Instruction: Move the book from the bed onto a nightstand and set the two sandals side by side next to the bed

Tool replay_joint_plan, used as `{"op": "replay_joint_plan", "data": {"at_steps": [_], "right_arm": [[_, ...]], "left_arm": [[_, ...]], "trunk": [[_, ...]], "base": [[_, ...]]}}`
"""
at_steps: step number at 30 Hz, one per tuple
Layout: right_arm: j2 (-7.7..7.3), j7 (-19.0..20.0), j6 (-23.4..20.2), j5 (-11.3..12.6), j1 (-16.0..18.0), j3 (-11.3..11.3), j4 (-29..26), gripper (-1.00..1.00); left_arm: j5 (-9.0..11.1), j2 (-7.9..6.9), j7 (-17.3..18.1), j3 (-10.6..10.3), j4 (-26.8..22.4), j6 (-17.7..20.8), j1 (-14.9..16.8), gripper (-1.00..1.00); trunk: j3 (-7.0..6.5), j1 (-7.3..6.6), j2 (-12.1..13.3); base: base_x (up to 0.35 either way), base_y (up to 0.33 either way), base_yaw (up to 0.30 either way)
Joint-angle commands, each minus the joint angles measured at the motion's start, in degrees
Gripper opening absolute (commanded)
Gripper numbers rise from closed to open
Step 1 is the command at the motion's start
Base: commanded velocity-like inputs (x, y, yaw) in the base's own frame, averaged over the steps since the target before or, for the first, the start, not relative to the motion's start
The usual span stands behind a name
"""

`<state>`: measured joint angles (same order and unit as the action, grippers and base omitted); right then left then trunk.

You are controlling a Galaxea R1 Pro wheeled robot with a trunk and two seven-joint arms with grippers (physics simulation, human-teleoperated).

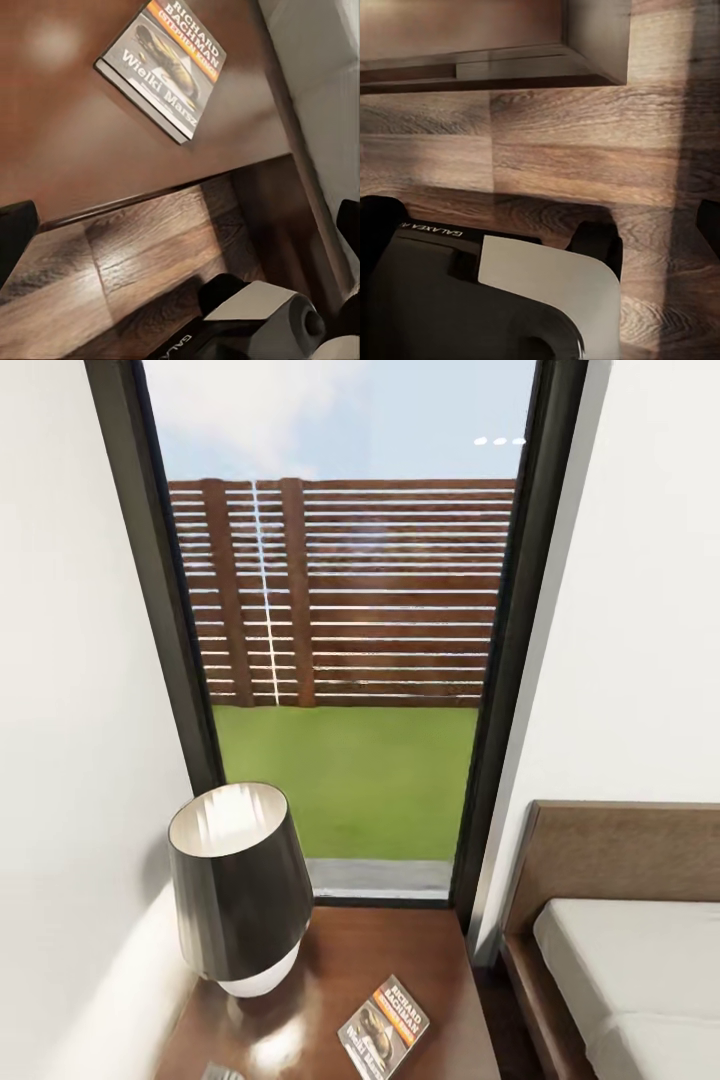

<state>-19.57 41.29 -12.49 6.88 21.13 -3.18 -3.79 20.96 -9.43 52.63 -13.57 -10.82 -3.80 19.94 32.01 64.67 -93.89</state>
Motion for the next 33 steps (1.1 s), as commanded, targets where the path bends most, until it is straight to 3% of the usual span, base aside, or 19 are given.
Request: {"op": "replay_joint_plan", "data": {"at_steps": [1, 4, 7, 12, 13, 16, 19, 21, 27, 33], "right_arm": [[0.05, 0.1, -0.5, 0.6, 0.0, -0.3, -0.1, 1.0], [0.3, 0.1, -0.5, 0.6, 0.0, -0.3, 0.0, 1.0], [1.07, 0.1, -0.6, 0.6, 0.0, -0.3, 0.9, 1.0], [2.09, -0.1, -0.5, 0.6, 0.0, -0.3, 6.2, 1.0], [3.66, -0.1, -0.5, 0.6, 0.0, -0.2, 7.4, 1.0], [6.93, -0.2, 0.0, 0.6, -0.1, -0.2, 8.1, 1.0], [8.41, -1.1, 0.3, 0.7, -0.4, -0.2, 8.3, 1.0], [9.13, -5.2, 0.4, 0.7, -0.7, -0.2, 8.3, 1.0], [10.78, -22.2, 1.0, 1.2, -1.3, -0.2, 8.4, 1.0], [11.35, -24.4, 2.2, 1.0, -1.5, -0.2, 8.4, 1.0]], "left_arm": [[0.2, 0.08, -0.8, -0.6, 0.5, -0.4, 0.0, 1.0], [-0.4, 0.33, -2.0, -1.0, 1.3, -0.4, 0.0, 1.0], [-2.4, 1.03, -3.8, -1.2, 2.3, -0.4, 0.0, 1.0], [-4.1, 2.88, -12.3, -1.2, 6.3, -0.4, 0.0, 1.0], [-4.5, 4.12, -16.5, -1.2, 7.9, -0.5, 0.0, 1.0], [-5.5, 5.44, -21.3, -1.2, 9.2, -0.5, -0.2, 1.0], [-6.3, 5.82, -23.8, -1.2, 9.5, -0.5, -0.6, 1.0], [-7.0, 5.98, -27.2, -1.2, 9.6, -0.5, -2.0, 1.0], [-7.4, 6.09, -38.9, -1.2, 9.7, -0.5, -6.8, 1.0], [-7.5, 6.02, -40.7, -1.1, 9.7, -0.6, -8.0, 1.0]], "trunk": [[-0.13, -0.23, 0.4], [-0.67, -0.89, 1.6], [-1.2, -1.55, 2.8], [-2.1, -2.65, 4.8], [-2.28, -2.87, 5.2], [-2.82, -3.53, 6.4], [-3.36, -4.18, 7.6], [-3.72, -4.62, 8.4], [-4.79, -5.94, 10.8], [-5.51, -6.82, 12.4]], "base": [[0.0, 0.0, 0.0], [0.0, 0.0, 0.0], [0.0, 0.0, 0.0], [0.0, 0.0, 0.0], [0.0, 0.0, 0.0], [0.0, 0.0, 0.0], [0.0, 0.0, 0.0], [0.0, 0.0, 0.0], [0.0, 0.0, 0.0], [0.0, 0.0, 0.0]]}}
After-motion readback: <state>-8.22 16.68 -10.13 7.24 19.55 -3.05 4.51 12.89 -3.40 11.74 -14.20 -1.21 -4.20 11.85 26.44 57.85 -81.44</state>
